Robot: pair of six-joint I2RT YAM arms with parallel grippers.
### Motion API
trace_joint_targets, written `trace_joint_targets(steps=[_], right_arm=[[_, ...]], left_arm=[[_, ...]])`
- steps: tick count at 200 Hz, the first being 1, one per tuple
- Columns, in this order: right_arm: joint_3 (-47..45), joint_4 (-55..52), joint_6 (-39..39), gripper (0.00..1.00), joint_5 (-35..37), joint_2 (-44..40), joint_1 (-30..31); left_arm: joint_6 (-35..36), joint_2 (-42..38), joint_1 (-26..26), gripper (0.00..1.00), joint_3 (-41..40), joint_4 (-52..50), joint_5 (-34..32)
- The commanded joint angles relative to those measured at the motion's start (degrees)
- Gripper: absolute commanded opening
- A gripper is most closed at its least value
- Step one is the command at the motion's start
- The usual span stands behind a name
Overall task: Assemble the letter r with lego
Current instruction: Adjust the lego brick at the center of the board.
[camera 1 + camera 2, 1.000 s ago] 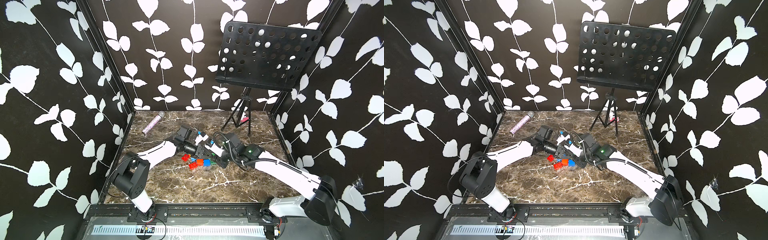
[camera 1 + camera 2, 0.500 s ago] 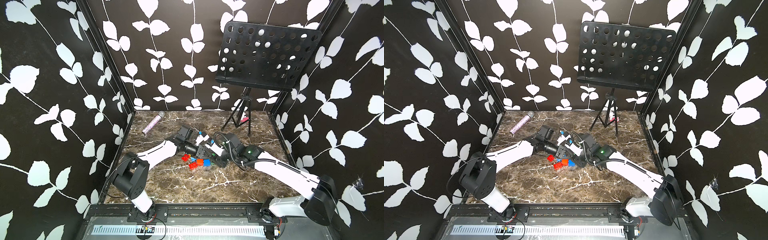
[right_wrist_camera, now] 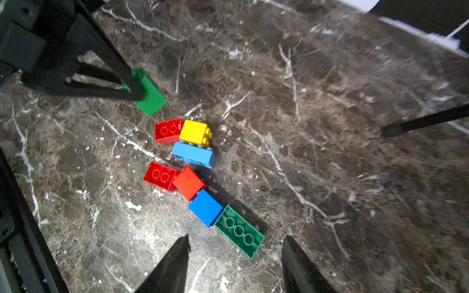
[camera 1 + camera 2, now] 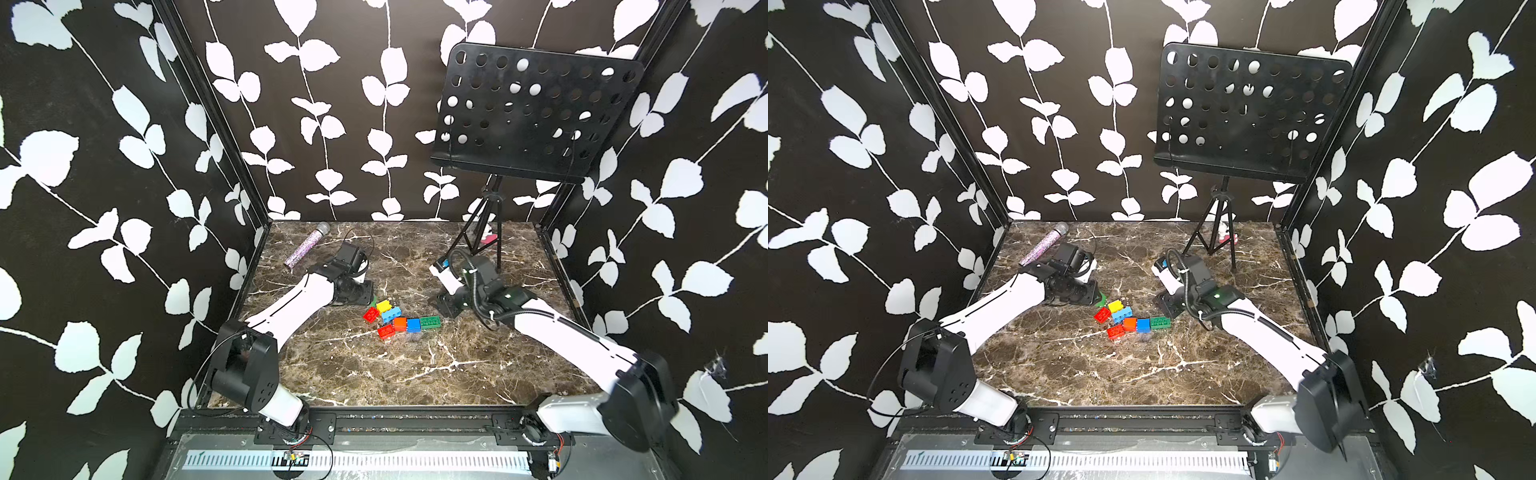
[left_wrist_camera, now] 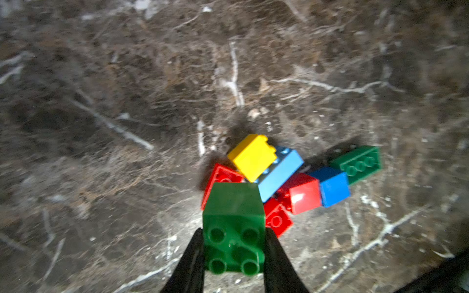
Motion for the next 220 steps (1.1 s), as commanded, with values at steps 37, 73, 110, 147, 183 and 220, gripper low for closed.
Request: trace_joint_targets(steps=[37,73,110,147,183,220], right_arm=[[1.38,1.85,-1.04,0.55,-5.28,5.48,0.41],[1.46,1.51,-1.68,0.55,-4.58,7.2,1.11],[1.24,1.23,-1.42,0.55,-3.66,8.01,1.73],[0.23,1.1,-0.9,0.55,-1.16,7.09,1.65],[-0.74,1.22,0.38,0.56,1.94,6.16,1.64],[-1.21,1.1,0.61,0.56,2.81,6.0,1.66]], left_arm=[[-4.45,0.52,1.42,0.1,-2.58,-2.14,-13.35],[-6.96,4.5,0.95,0.08,-4.86,-0.23,-10.0],[-9.3,2.33,-2.37,0.06,-10.3,4.14,-8.4],[-14.04,0.39,-12.96,0.07,-8.81,-0.04,-10.19],[-21.14,2.06,-19.76,0.07,-7.22,-3.47,-7.3],[-20.41,4.56,-22.56,0.07,-2.35,-5.72,-7.53]])
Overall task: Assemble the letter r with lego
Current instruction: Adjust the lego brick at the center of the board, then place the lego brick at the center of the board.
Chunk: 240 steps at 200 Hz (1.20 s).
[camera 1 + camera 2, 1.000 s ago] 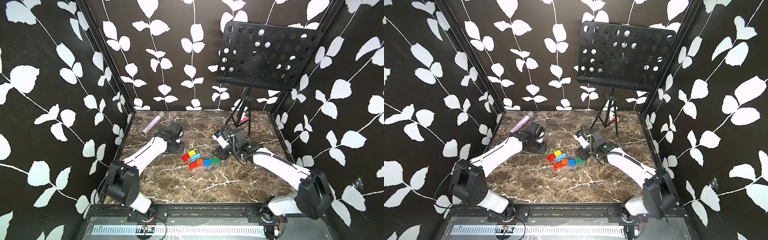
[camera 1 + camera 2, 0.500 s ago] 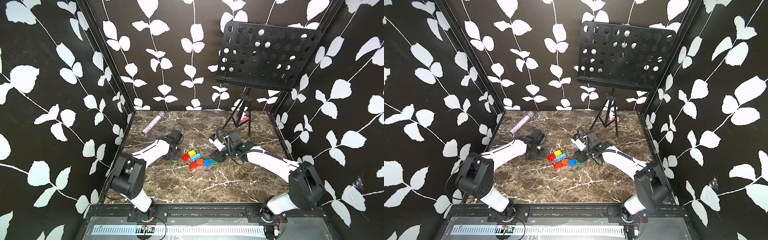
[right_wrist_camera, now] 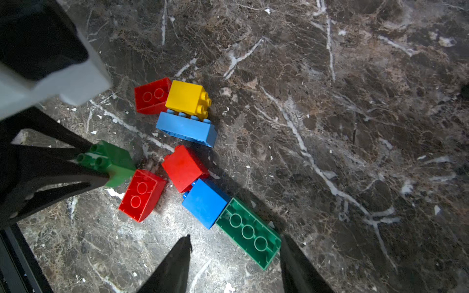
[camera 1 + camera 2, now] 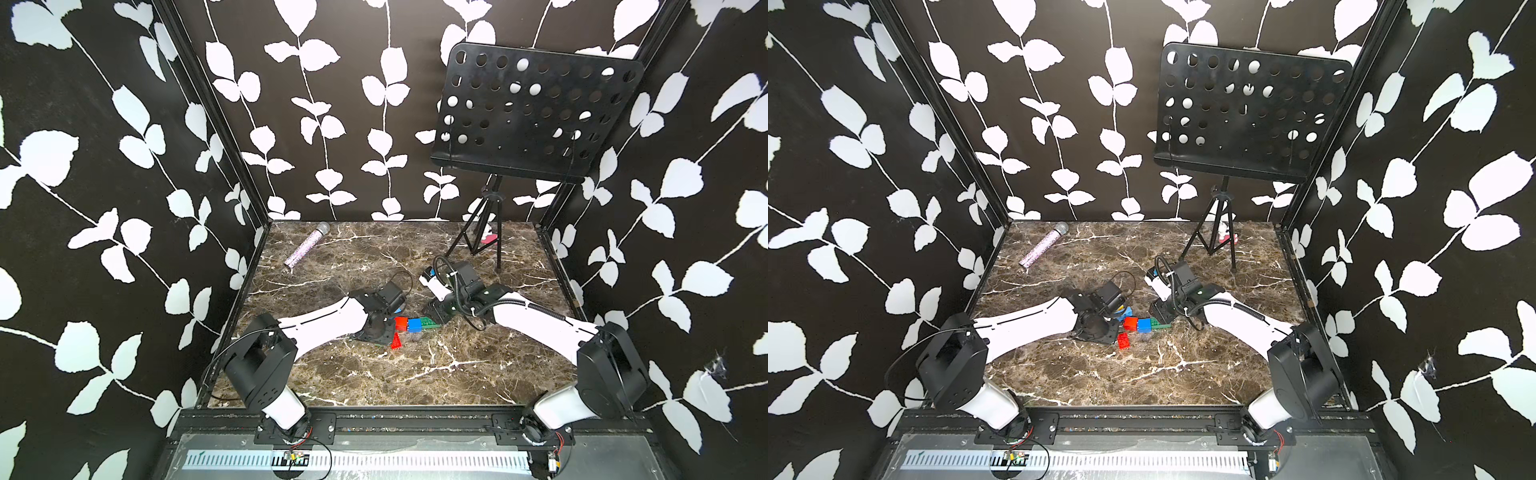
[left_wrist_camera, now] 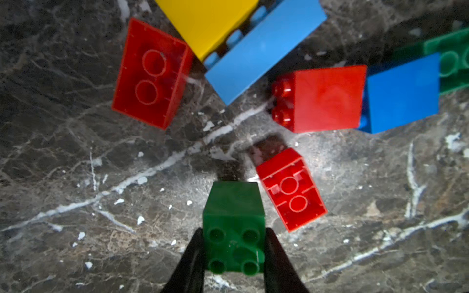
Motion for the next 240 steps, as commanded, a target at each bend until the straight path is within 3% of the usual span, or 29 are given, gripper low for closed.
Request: trace_joint_targets(steps=[1,26,74,120,140,183,240], right_arm=[[-1.11,0.55,0.37,0.56,1.61,-1.66,0.32],[-1.27,0.39,0.19,0.56,2.15,-1.58,0.26],[-2.37,0.08,0.36,0.56,2.09,-2.45,0.26],[-2.68,0.11,0.52,0.56,1.88,-2.64,0.27],[-2.2,0.37,0.69,0.56,1.16,-1.94,0.27],[0.45,-0.95,-1.21,0.56,-2.13,0.99,0.56],[2.93,-3.25,-5.39,0.55,-1.6,4.89,3.73]], left_arm=[[-1.31,1.04,-0.9,0.07,3.29,-1.96,0.97],[-0.65,3.8,-1.12,0.08,4.88,2.97,5.37],[3.43,7.83,-1.08,0.07,10.2,-3.74,-2.69],[3.97,0.15,0.31,0.11,8.56,-5.86,-6.68],[4.63,-0.91,0.68,0.13,6.98,-5.21,-5.58],[3.08,4.84,0.68,0.1,6.34,-2.95,-0.9],[1.12,8.06,0.68,0.14,4.99,0.66,-0.65]])
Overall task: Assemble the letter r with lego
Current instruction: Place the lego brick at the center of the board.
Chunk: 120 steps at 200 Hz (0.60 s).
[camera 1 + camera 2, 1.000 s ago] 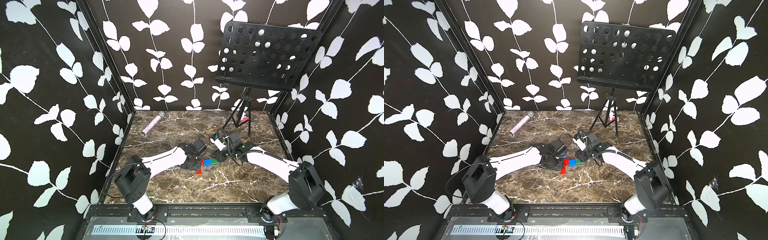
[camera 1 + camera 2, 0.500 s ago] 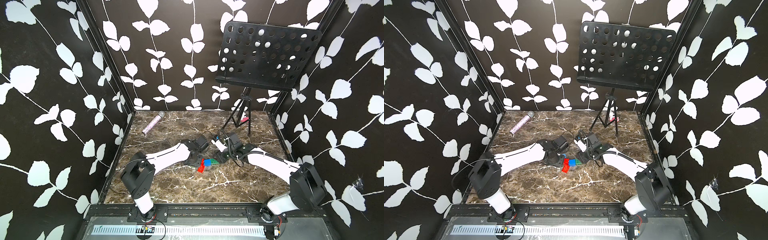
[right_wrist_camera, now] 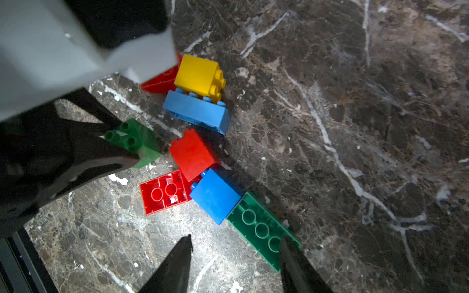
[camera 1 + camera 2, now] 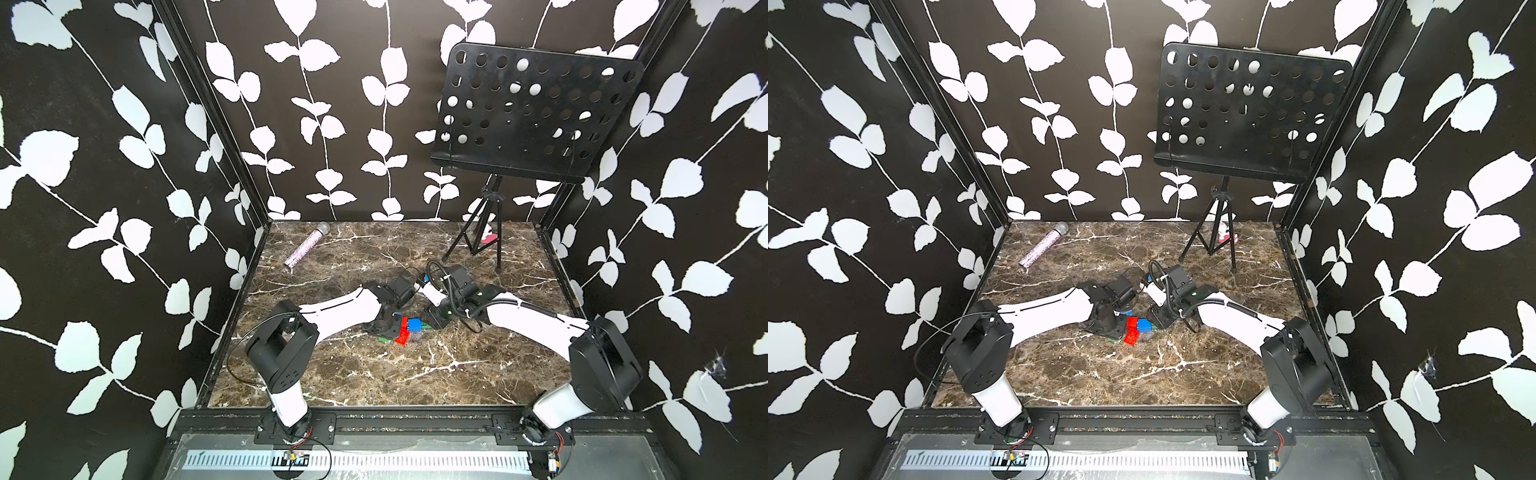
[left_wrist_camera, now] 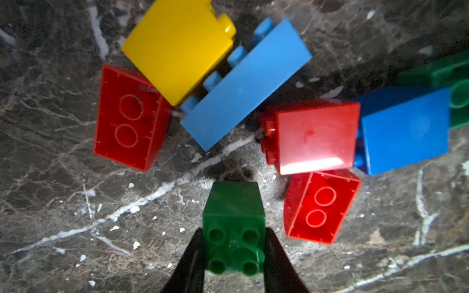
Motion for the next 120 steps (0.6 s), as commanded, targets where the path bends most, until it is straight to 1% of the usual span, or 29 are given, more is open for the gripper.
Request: trace_joint_targets(steps=[1,7,14,27,36,63,67,82,98,111,120], right_arm=[[2.16,-1.57,-2.66,0.55,-0.75,1.85,1.28],[2.57,-1.69,-2.78,0.55,-0.77,1.82,1.51],[2.93,-1.71,-2.77,0.55,-0.79,3.84,1.81],[3.25,-1.39,-2.9,0.55,-0.74,4.71,2.22],[3.3,-0.94,-2.85,0.54,-0.62,5.17,2.45],[3.3,-0.05,-2.9,0.54,-0.43,5.7,2.45],[3.31,0.06,-2.98,0.54,-0.6,5.67,2.46],[3.59,0.45,-3.24,0.54,-1.01,5.63,2.59],[3.72,1.35,-3.52,0.54,-1.43,5.53,2.85],[3.84,2.48,-4.01,0.54,-2.09,5.6,3.23],[4.17,2.86,-4.43,0.54,-2.68,6.0,3.38]], left_arm=[[-1.5,-0.09,0.11,0.15,-0.82,1.68,0.36],[-1.8,0.04,0.11,0.18,-0.94,1.99,0.38],[-2.13,-0.06,0.11,0.24,-1.27,2.5,0.46],[-2.99,-0.88,0.11,0.45,-2.3,3.95,0.64],[-3.52,-2.02,0.11,0.54,-3.3,5.21,0.71],[-4.66,-6.72,0.11,0.67,-6.41,8.97,0.41],[-4.77,-7.51,0.11,0.71,-6.81,9.37,0.16],[-5.75,-11.45,0.18,0.73,-8.98,11.25,-1.44],[-7.21,-17.58,1.07,0.75,-12.25,14.07,-3.25],[-8.1,-23.54,3.27,0.77,-15.54,17.05,-3.4],[-8.37,-27.59,5.63,0.81,-17.96,19.39,-2.35]])
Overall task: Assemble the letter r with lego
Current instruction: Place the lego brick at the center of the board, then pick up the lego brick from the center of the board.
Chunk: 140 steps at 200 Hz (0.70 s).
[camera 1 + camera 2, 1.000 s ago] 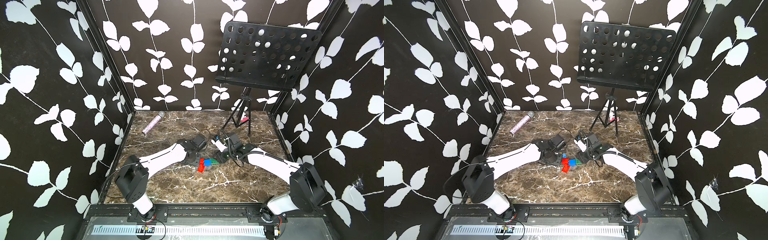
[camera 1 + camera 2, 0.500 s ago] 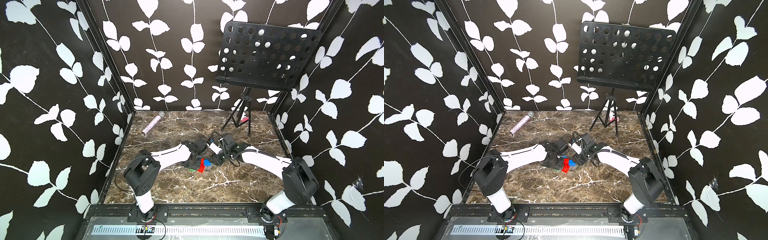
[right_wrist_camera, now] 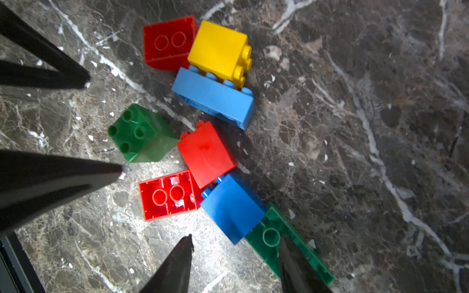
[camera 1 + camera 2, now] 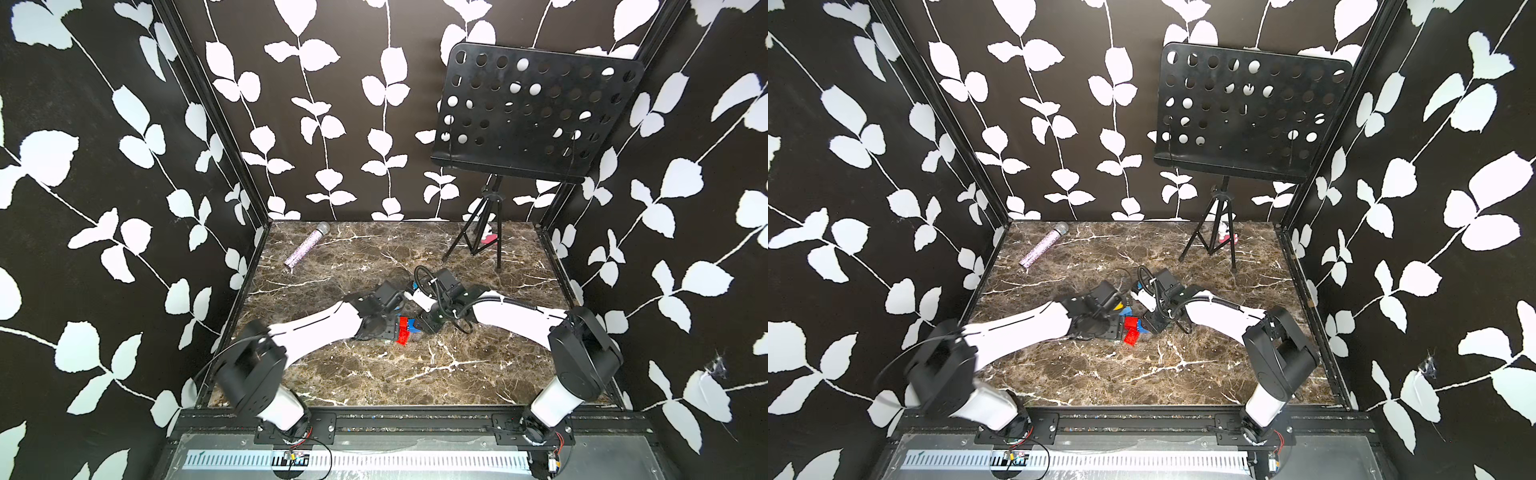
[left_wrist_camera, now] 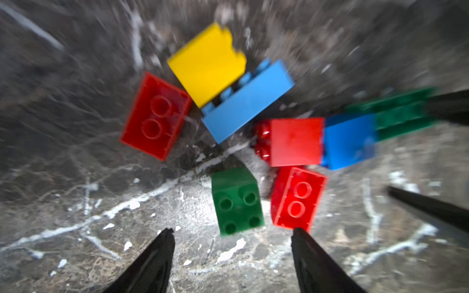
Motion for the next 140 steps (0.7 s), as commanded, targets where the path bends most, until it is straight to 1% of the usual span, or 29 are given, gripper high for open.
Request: trace_joint_targets(steps=[1,6,12,29,40,57,76,93,114,140], right_arm=[[2.02,2.61,-2.14,0.54,-2.14,0.54,0.93],[2.34,2.73,-2.41,0.54,-2.25,0.89,1.1],[2.82,2.71,-2.7,0.54,-2.65,1.43,1.29],[4.2,2.78,-3.69,0.53,-3.14,2.87,1.76],[5.11,2.91,-4.29,0.53,-3.17,3.97,2.03],[7.35,1.46,-5.52,0.53,-3.01,6.17,2.52],[9.47,-0.19,-6.79,0.52,-2.66,8.74,3.06],[10.18,-0.58,-7.22,0.52,-3.23,10.34,3.54],[10.19,-1.07,-7.47,0.51,-2.54,11.38,4.16],[9.81,-1.16,-7.53,0.51,-2.13,12.04,4.47]], left_arm=[[-2.39,-10.33,4.54,0.82,-4.99,6.86,-0.84],[-2.22,-12.36,5.83,0.83,-6.35,8.45,0.87],[-2.18,-14.36,9.36,0.83,-7.74,10.03,3.24],[-2.07,-18.43,15.61,0.84,-9.91,12.13,9.48],[-1.38,-19.34,18.92,0.83,-10.08,12.79,13.65],[-0.05,-18.54,22.38,0.83,-9.11,12.93,19.57],[0.22,-16.42,24.05,0.83,-8.47,14.8,25.02],[-0.56,-14.82,24.99,0.82,-9.05,17.02,27.83],[-1.38,-13.73,26.17,0.81,-10.16,18.42,29.78],[-1.14,-13.44,27.11,0.81,-11.41,19.16,30.47]])
